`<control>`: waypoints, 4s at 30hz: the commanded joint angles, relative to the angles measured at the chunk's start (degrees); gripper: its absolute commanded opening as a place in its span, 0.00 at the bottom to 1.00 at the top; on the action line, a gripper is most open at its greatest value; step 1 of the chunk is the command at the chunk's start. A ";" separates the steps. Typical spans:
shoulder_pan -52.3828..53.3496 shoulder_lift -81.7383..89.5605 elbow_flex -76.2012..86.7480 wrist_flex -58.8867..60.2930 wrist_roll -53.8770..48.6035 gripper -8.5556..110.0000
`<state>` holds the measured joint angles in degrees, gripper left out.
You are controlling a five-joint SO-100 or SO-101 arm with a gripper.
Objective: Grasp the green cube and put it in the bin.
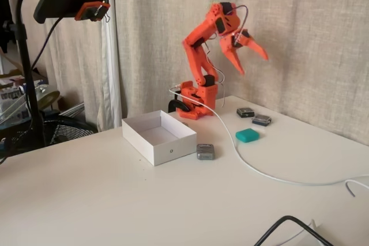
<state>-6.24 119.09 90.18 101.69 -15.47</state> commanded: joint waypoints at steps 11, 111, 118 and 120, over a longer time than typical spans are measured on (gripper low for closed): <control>2.46 -14.06 36.30 -31.20 -11.87 0.39; 35.86 6.50 35.33 -60.03 -13.71 0.00; 46.85 6.50 38.14 -44.91 -22.24 0.00; 49.66 6.42 38.76 -43.51 -24.08 0.00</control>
<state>39.73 123.93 128.94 55.90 -37.53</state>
